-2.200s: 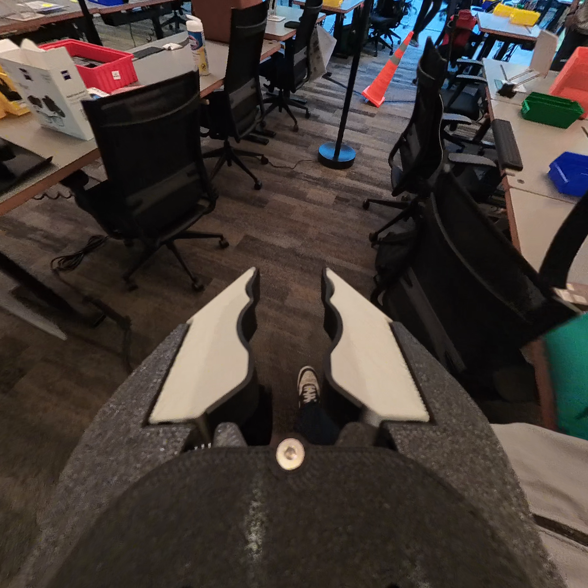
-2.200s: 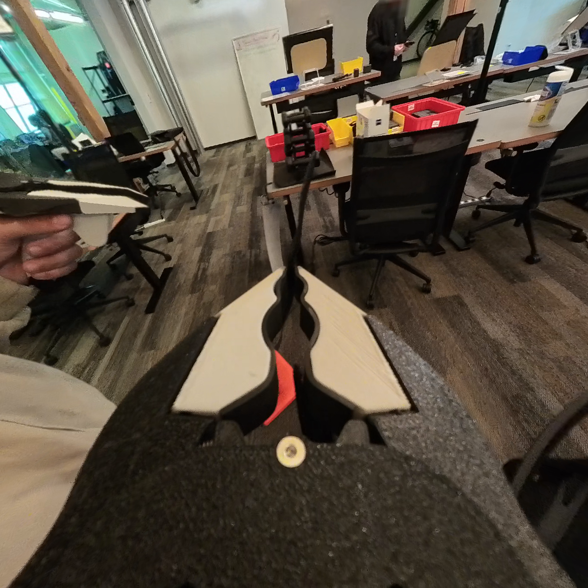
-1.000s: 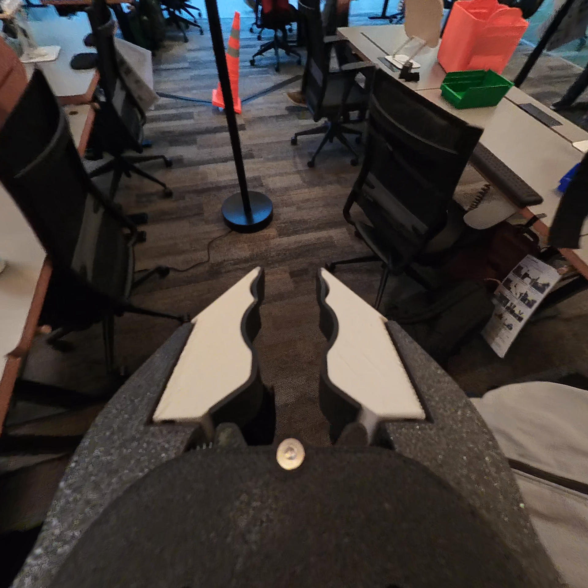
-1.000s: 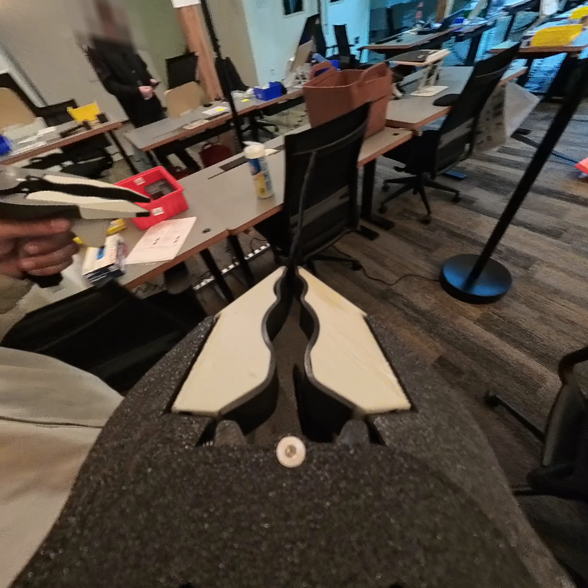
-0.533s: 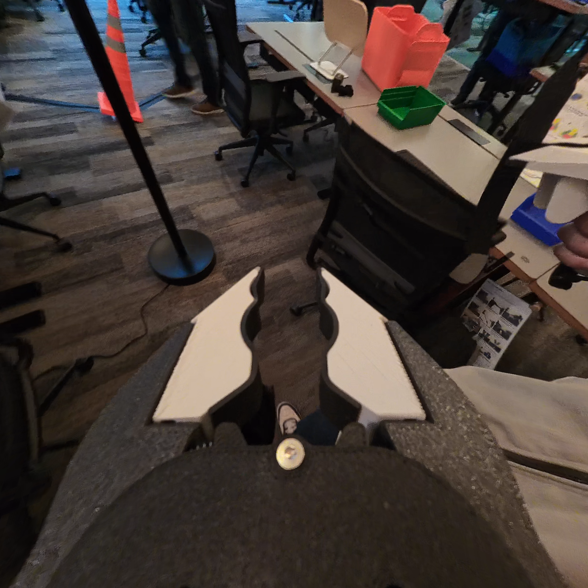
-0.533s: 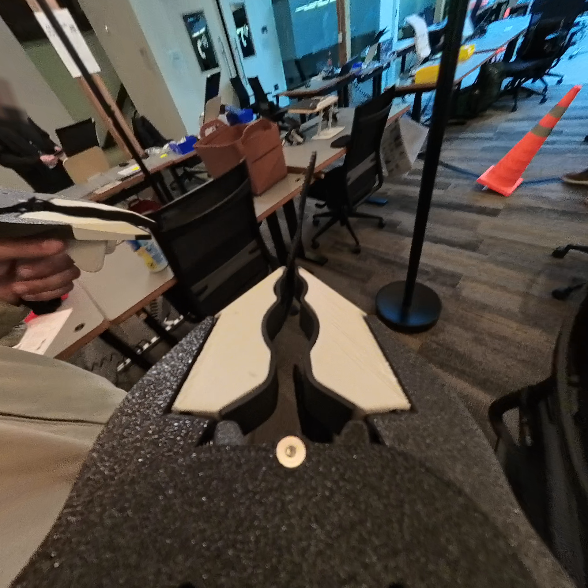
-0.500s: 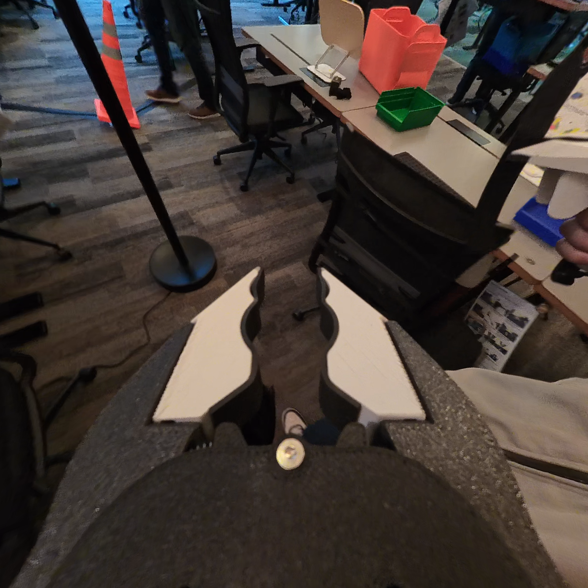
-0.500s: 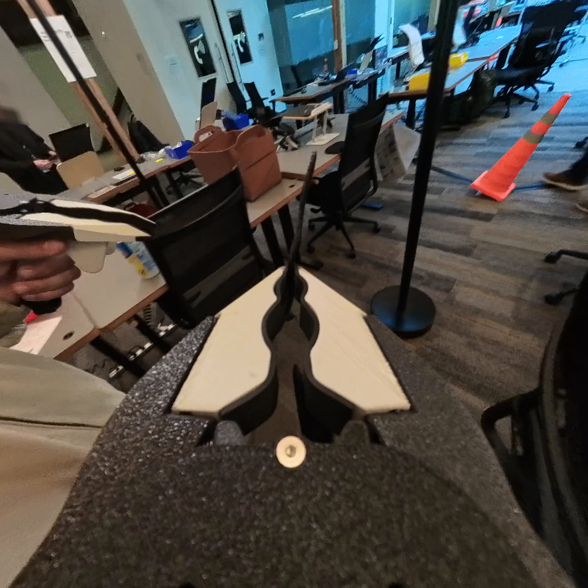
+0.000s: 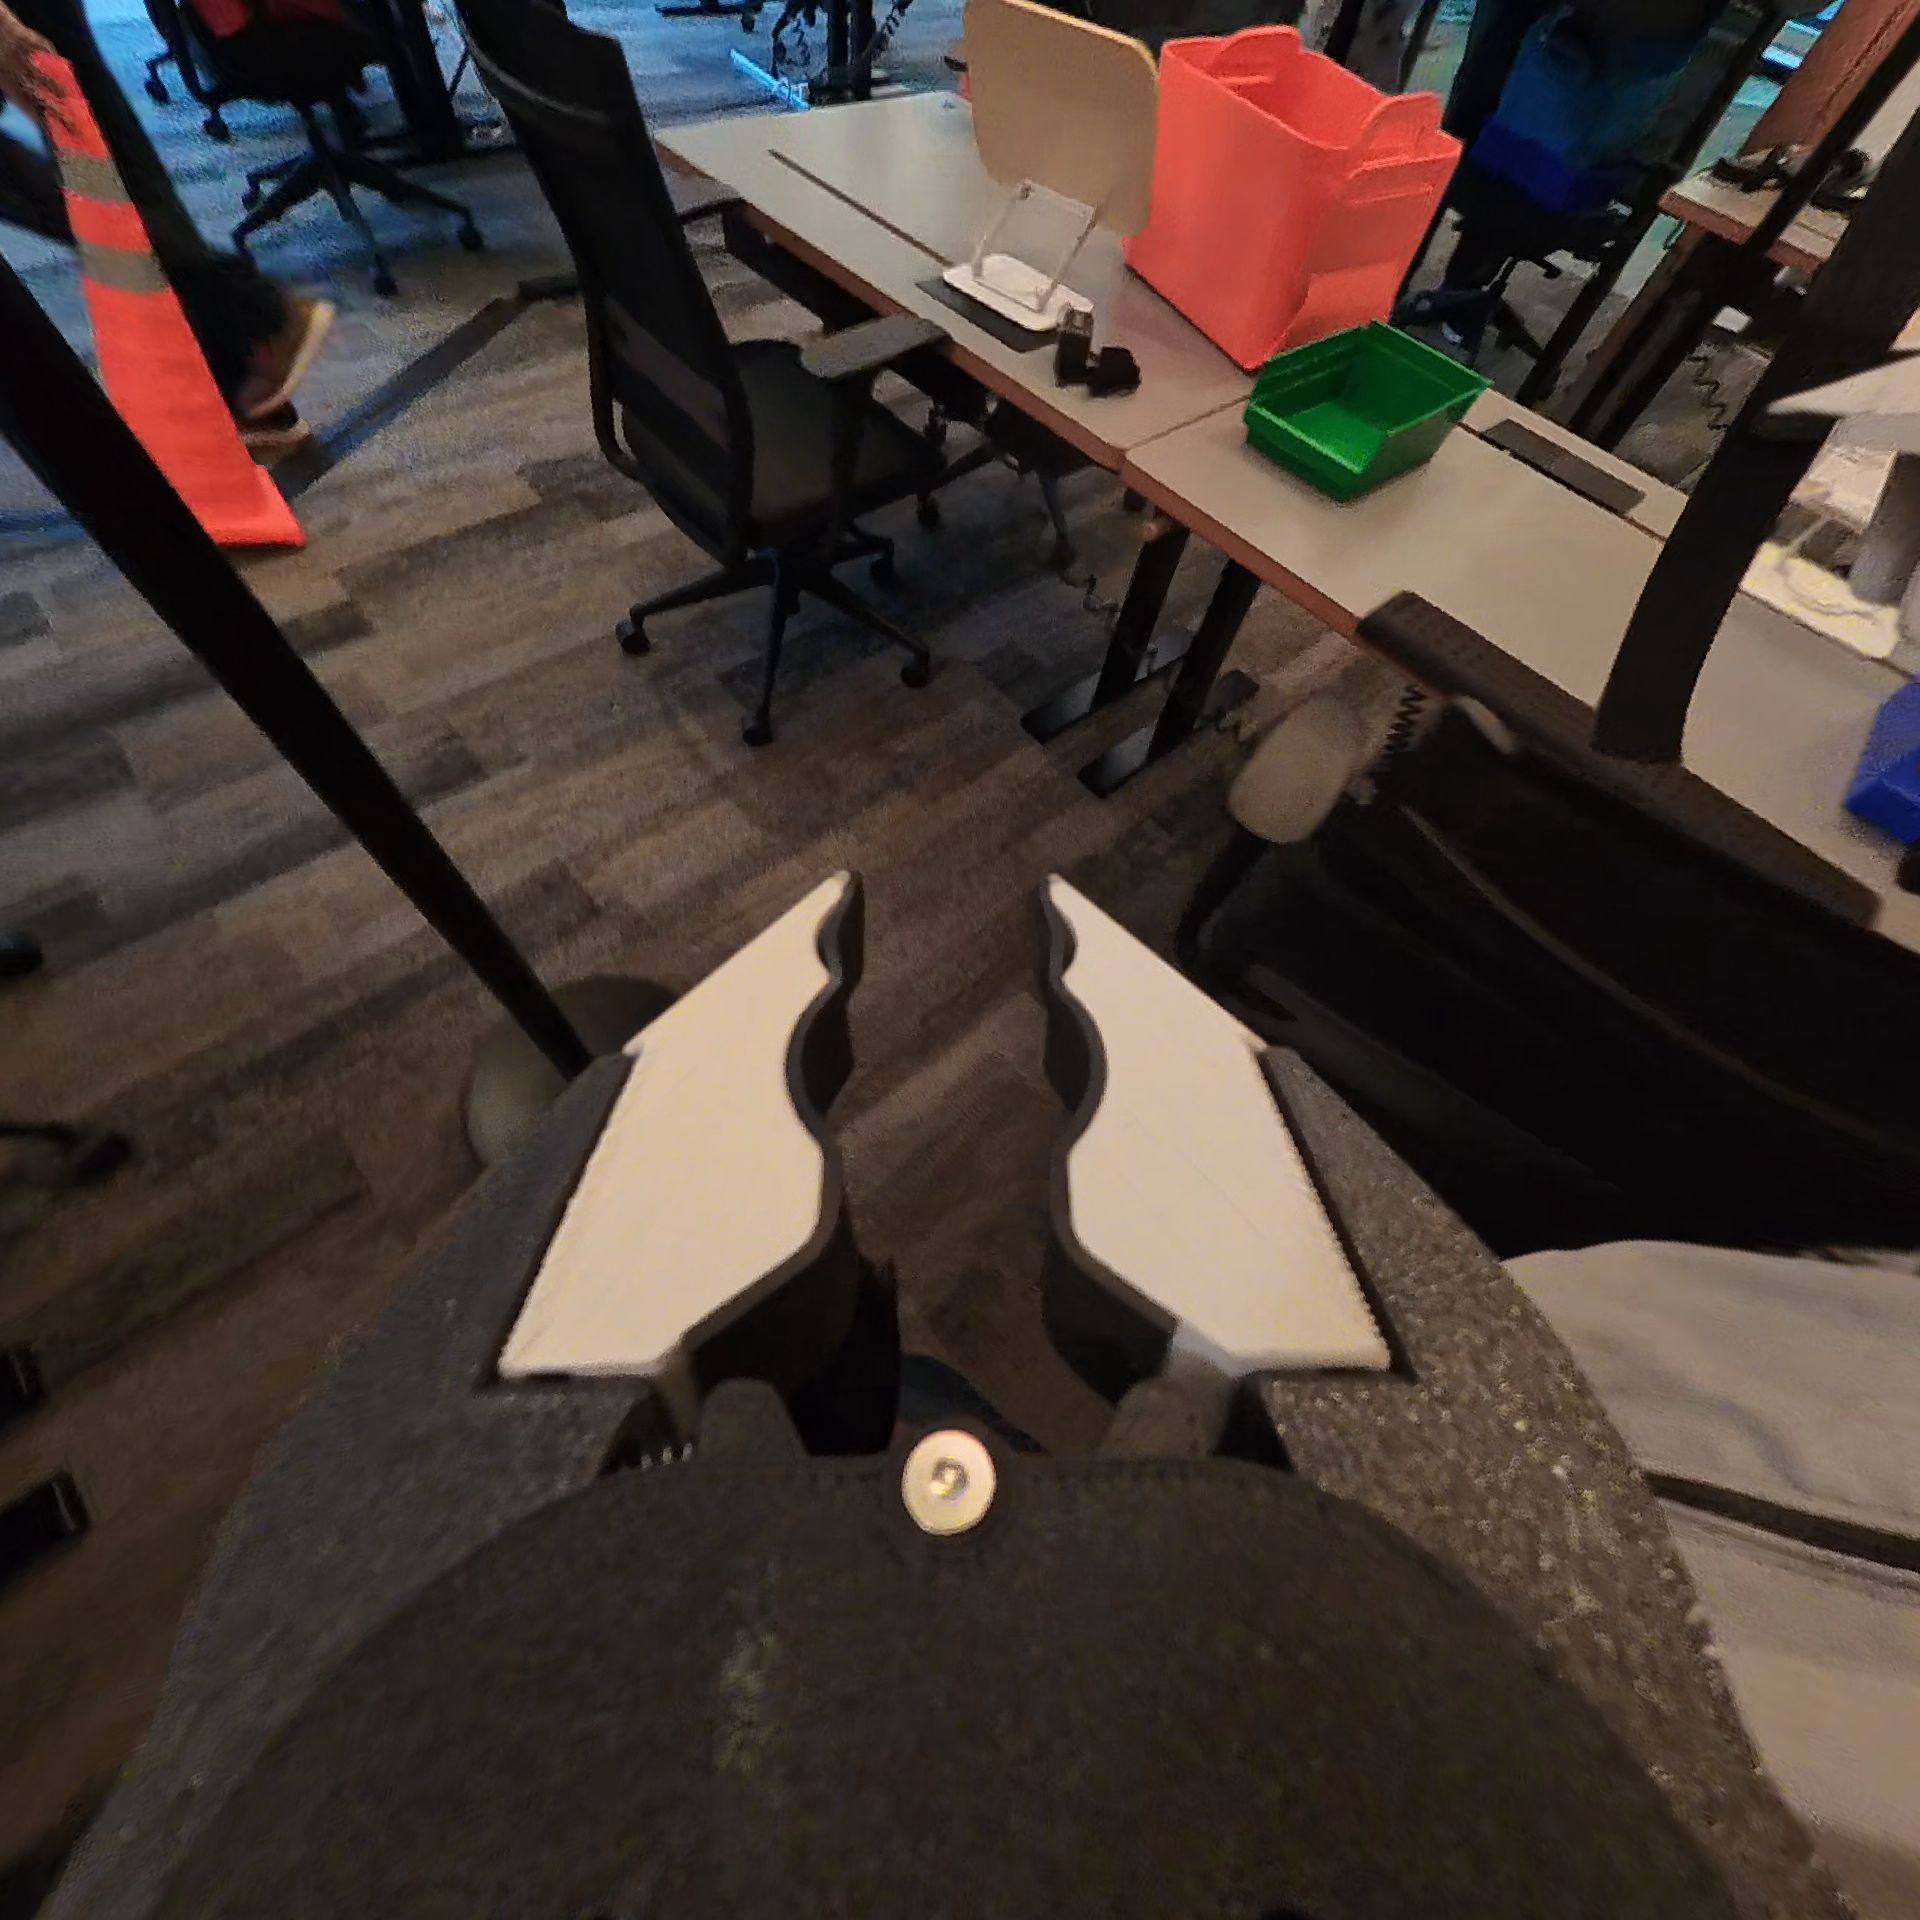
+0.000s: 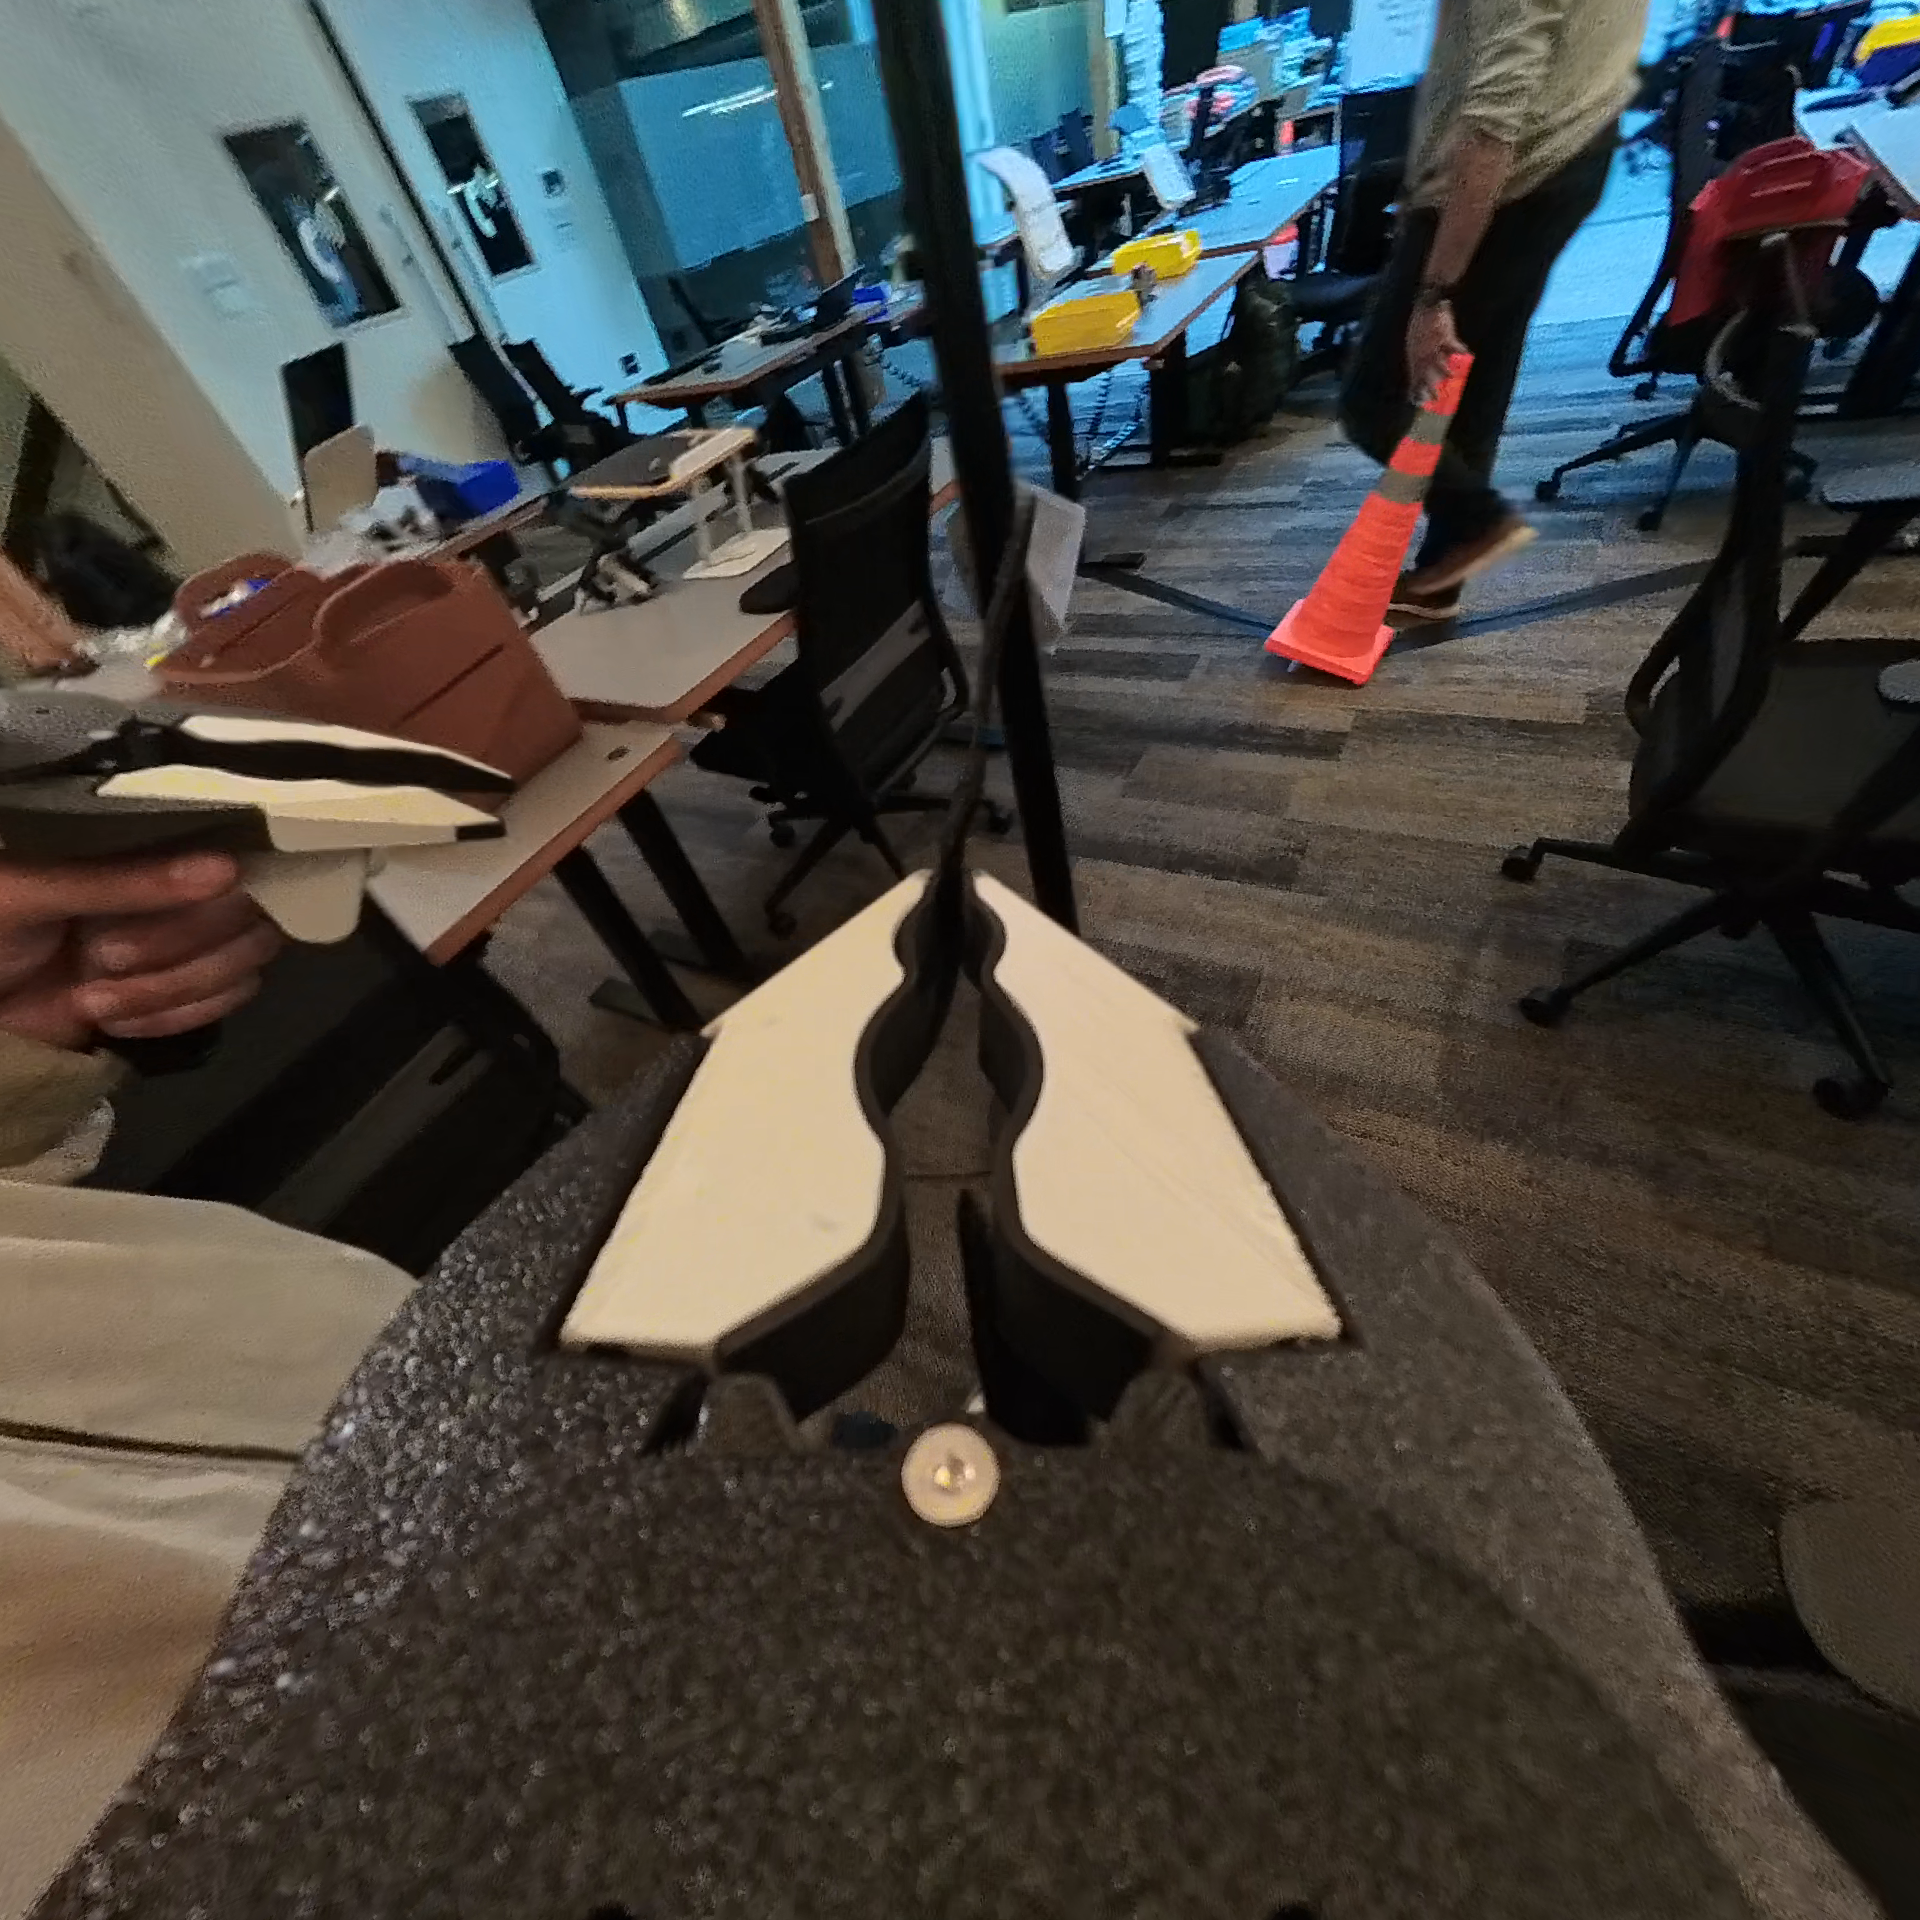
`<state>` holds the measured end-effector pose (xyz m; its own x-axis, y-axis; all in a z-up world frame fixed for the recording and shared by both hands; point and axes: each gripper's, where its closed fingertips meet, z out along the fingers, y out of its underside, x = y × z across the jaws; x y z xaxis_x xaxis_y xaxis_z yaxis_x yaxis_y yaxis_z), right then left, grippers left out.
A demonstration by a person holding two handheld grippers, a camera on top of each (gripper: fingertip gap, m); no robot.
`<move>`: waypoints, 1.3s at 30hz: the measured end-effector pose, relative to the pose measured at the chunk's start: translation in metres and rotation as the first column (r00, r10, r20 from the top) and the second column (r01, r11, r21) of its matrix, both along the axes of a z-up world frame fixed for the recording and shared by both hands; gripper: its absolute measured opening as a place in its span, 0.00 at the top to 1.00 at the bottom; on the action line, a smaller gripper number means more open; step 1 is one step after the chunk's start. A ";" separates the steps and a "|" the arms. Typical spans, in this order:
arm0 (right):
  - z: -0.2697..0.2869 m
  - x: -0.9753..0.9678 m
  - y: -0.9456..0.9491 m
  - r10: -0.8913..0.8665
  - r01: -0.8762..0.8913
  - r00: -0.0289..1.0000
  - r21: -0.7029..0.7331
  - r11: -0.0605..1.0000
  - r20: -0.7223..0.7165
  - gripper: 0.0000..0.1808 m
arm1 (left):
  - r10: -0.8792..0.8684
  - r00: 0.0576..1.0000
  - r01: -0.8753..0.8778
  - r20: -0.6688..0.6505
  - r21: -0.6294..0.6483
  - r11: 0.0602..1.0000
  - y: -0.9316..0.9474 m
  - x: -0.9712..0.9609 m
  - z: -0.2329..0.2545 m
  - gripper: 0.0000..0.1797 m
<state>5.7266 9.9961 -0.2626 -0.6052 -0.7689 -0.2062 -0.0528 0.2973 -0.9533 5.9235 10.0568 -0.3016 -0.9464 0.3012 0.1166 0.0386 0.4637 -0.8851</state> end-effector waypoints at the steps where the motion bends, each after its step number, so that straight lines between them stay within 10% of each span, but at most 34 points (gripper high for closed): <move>1: 0.000 0.007 -0.028 -0.020 0.020 1.000 0.020 1.000 0.009 0.99 | -0.004 1.000 0.004 0.016 0.000 1.000 -0.030 0.012 -0.001 0.82; 18: -0.010 0.063 -0.472 -0.182 0.182 0.983 0.033 0.983 0.008 1.00 | -0.242 0.970 0.242 0.007 0.030 0.970 -0.488 0.047 -0.001 0.82; 39: -0.010 0.190 -1.003 -0.091 0.091 0.996 0.049 0.995 0.004 0.99 | -0.138 0.990 0.138 0.027 -0.001 0.990 -1.075 0.157 0.018 0.82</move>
<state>5.9167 8.9935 -0.2727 -0.6710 -0.6994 -0.2461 -0.0179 0.3470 -0.9377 6.0800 8.9816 -0.2841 -0.8984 0.4298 0.0904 0.1263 0.4500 -0.8840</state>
